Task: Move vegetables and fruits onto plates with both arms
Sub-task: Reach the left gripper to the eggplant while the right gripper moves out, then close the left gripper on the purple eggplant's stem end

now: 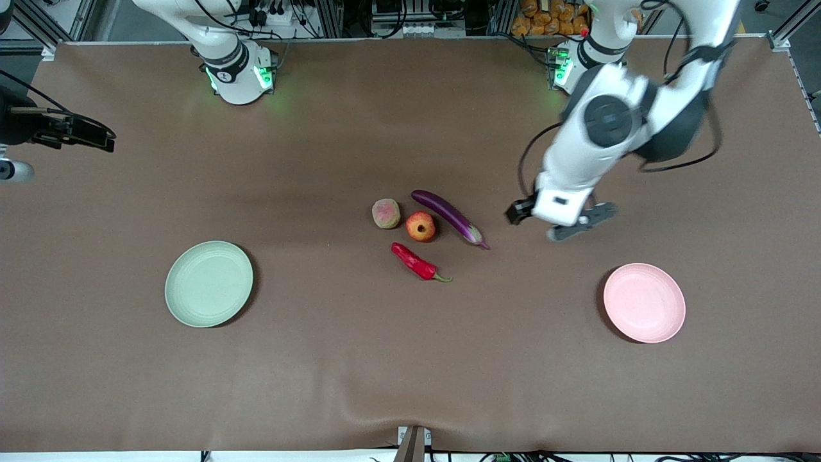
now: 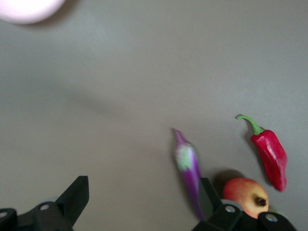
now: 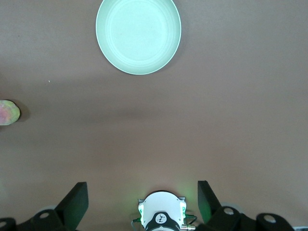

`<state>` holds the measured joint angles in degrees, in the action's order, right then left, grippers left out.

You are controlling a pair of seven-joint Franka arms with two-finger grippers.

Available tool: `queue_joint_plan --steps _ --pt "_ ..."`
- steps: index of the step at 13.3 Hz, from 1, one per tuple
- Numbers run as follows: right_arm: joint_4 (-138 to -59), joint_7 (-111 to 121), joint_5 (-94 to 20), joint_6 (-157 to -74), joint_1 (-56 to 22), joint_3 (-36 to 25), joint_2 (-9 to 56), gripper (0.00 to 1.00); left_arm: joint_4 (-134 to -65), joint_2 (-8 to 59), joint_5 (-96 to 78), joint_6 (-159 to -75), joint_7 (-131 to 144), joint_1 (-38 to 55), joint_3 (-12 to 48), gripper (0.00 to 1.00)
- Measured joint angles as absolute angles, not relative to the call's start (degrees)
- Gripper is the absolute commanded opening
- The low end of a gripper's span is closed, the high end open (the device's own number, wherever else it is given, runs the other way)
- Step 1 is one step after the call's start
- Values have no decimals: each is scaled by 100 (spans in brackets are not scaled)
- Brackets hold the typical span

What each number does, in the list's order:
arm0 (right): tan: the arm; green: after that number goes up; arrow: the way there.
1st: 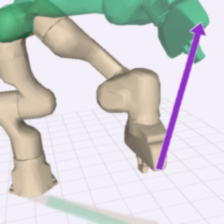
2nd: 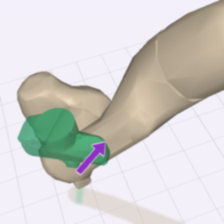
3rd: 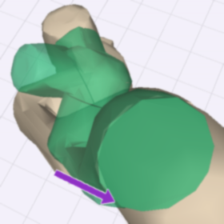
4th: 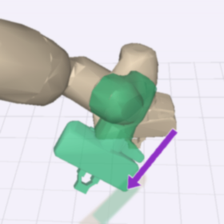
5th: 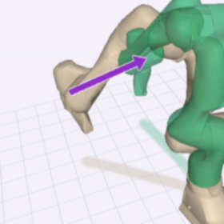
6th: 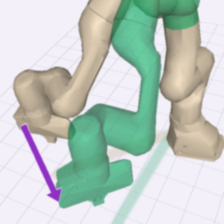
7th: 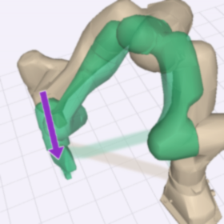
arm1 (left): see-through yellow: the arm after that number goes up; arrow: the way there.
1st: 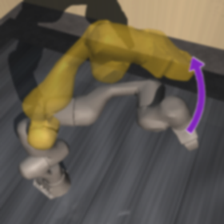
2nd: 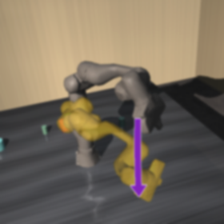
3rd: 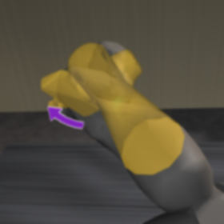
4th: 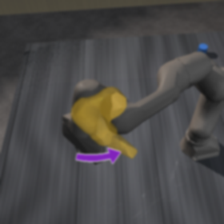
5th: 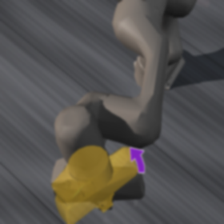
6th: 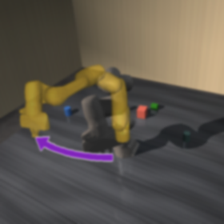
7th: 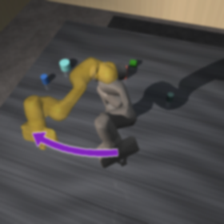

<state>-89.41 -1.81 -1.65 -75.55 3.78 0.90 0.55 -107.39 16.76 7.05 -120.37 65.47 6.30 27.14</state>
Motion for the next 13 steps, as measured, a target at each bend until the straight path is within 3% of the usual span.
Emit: queue_joint_plan --steps 4,7,8,9,10,13 --pt "-8971 -182 -322 -7676 170 154 318 100 -10623 2905 1730 -12823 8840 1361 2715 100" --pt "-8982 -184 -717 -8192 81 163 806 100 -10525 3442 1903 -13069 9238 1452 2708 100" --pt "-8984 -183 -799 -8383 75 162 966 100 -10511 3551 1903 -13190 9241 1451 2699 96" --pt "-8986 -182 -871 -8564 62 162 1127 100 -10502 3648 1903 -13307 9243 1450 2695 83" --pt "-8986 -181 -917 -8712 33 163 1273 100 -10497 3725 1903 -13371 9244 1452 2695 57" --pt "-8987 -181 -1003 -9118 -66 165 1618 100 -10489 3862 1954 -13506 9244 1455 2694 19"
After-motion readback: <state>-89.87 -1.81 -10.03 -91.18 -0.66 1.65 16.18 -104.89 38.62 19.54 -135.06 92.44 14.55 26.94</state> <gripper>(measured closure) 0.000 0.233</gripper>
